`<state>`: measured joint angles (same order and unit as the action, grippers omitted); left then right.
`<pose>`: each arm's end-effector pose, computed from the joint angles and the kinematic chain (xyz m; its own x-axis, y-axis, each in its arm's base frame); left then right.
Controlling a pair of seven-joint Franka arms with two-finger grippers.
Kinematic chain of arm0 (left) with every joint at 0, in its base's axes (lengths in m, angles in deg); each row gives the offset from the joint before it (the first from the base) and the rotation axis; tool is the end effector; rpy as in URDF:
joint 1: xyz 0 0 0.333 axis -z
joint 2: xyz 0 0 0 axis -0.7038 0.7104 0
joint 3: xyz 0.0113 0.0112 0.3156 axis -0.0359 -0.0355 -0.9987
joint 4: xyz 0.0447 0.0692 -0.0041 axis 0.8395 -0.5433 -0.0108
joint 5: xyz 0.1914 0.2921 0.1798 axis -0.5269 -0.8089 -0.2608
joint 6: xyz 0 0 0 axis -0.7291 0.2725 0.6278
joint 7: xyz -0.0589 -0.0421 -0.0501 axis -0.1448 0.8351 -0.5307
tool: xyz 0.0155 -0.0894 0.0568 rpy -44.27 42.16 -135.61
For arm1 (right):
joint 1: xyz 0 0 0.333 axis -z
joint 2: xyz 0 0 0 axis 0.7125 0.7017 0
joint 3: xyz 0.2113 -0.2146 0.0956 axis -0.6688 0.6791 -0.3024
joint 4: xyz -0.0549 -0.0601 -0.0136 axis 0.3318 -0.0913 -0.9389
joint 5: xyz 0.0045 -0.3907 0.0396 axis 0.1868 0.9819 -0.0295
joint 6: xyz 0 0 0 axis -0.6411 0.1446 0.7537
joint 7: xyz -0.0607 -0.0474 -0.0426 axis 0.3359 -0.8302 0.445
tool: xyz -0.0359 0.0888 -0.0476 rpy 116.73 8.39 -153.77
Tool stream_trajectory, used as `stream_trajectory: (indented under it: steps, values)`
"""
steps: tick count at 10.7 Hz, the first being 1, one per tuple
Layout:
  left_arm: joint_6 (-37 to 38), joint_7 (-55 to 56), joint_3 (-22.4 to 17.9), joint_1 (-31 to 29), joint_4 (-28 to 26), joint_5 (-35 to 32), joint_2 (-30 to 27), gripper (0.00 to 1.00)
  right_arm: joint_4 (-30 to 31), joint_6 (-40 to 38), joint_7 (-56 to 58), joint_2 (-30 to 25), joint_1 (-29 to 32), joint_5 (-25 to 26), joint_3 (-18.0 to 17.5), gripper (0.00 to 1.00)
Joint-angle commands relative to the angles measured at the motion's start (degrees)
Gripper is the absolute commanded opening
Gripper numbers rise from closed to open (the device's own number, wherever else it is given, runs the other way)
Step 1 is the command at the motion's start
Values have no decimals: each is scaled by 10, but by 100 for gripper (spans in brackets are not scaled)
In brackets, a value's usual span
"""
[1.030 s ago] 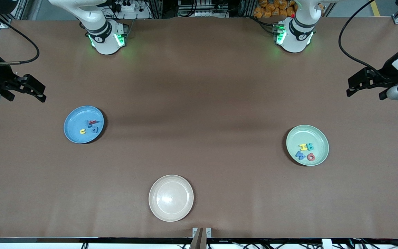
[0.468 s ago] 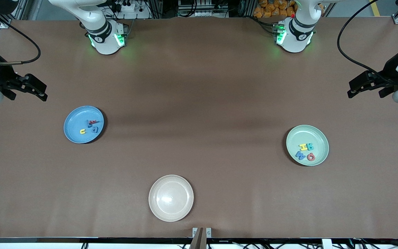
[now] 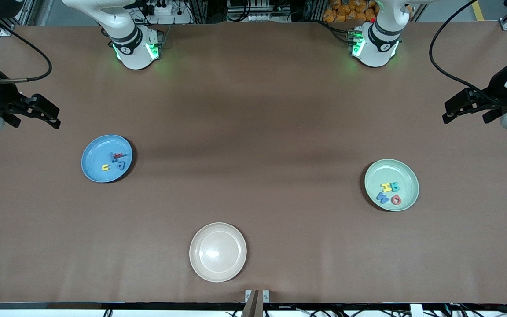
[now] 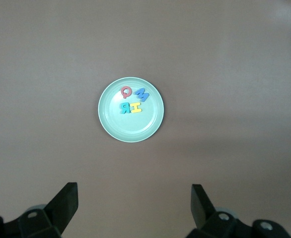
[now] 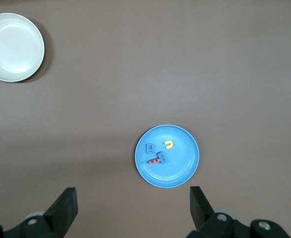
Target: Sort upper and lower case letters into plates
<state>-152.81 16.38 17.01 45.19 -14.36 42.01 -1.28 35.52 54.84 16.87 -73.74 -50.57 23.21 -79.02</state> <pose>0.5619 -0.0533 0.6387 0.9992 0.0198 0.0343 0.0183 -0.9989 0.0426 0.5544 0.0356 0.6279 0.9964 -0.0382 0.0758 -0.0405 -0.9987 0.0299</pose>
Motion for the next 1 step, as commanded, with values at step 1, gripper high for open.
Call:
stream_trajectory:
  steps: [1]
  values:
    - [-4,12,-9,13,-9,-1,-8,100,-13,-11,-7,5,5,-10,-4,100]
